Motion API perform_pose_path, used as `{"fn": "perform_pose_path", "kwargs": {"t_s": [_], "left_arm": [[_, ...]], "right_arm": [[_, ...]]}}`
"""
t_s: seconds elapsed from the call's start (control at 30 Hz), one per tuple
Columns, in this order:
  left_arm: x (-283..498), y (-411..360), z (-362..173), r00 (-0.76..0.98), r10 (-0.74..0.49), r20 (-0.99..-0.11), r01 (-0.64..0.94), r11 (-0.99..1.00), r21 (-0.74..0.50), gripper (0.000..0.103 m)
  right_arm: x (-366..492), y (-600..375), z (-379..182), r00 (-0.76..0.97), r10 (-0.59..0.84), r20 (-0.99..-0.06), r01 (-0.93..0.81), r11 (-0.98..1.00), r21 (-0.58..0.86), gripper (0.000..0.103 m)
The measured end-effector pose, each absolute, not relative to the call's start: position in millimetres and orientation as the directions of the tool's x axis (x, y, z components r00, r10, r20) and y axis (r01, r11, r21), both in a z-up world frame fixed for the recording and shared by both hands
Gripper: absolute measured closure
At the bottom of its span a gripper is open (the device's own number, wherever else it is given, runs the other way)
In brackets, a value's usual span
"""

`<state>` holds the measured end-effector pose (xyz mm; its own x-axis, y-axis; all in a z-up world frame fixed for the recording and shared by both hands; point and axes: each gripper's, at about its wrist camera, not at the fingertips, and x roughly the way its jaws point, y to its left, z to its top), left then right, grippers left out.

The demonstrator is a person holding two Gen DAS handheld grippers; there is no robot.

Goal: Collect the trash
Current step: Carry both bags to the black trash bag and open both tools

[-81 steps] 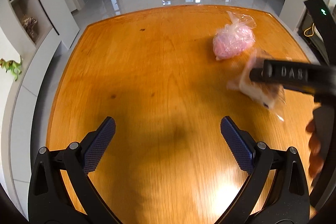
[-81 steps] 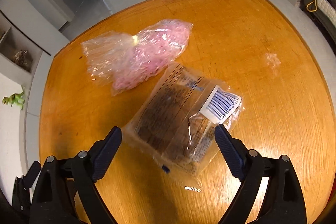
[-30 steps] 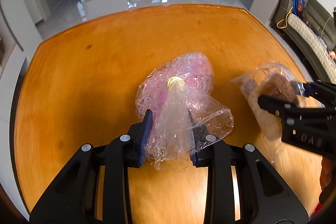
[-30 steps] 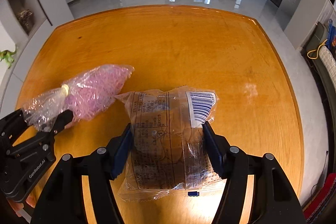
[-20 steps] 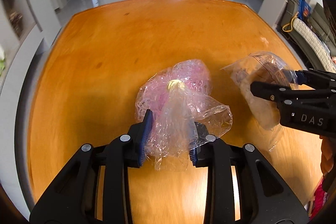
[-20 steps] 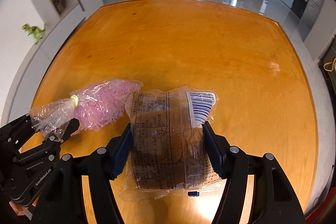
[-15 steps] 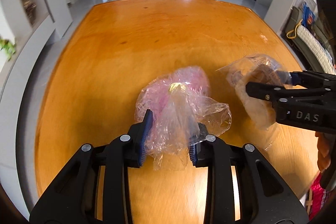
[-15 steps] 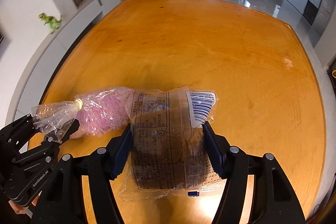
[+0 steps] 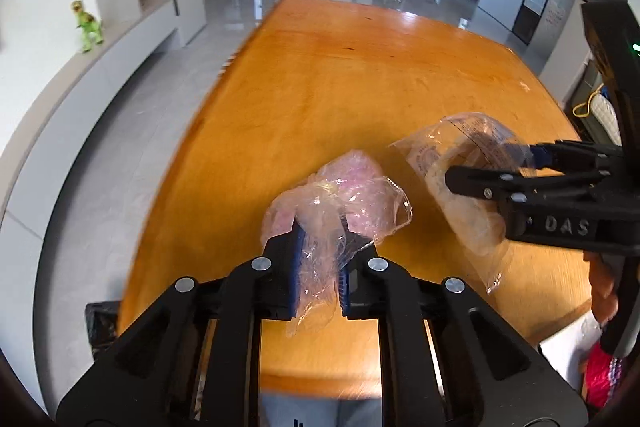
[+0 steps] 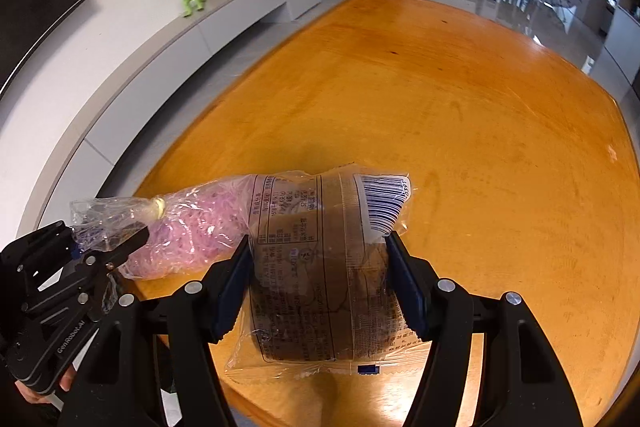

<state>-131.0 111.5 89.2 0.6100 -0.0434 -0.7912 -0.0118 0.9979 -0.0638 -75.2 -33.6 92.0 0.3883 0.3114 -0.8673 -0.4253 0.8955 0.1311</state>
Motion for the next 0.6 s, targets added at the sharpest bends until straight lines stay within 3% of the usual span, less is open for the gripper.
{"fn": "perform_pose_path", "kwargs": {"t_s": [0.6], "left_arm": [[-313, 244, 91, 0.595, 0.234, -0.769, -0.386, 0.922, -0.018, 0.090]], "right_arm": [[-193, 156, 96, 0.183, 0.474, -0.862, -0.767, 0.617, 0.177, 0.037]]}}
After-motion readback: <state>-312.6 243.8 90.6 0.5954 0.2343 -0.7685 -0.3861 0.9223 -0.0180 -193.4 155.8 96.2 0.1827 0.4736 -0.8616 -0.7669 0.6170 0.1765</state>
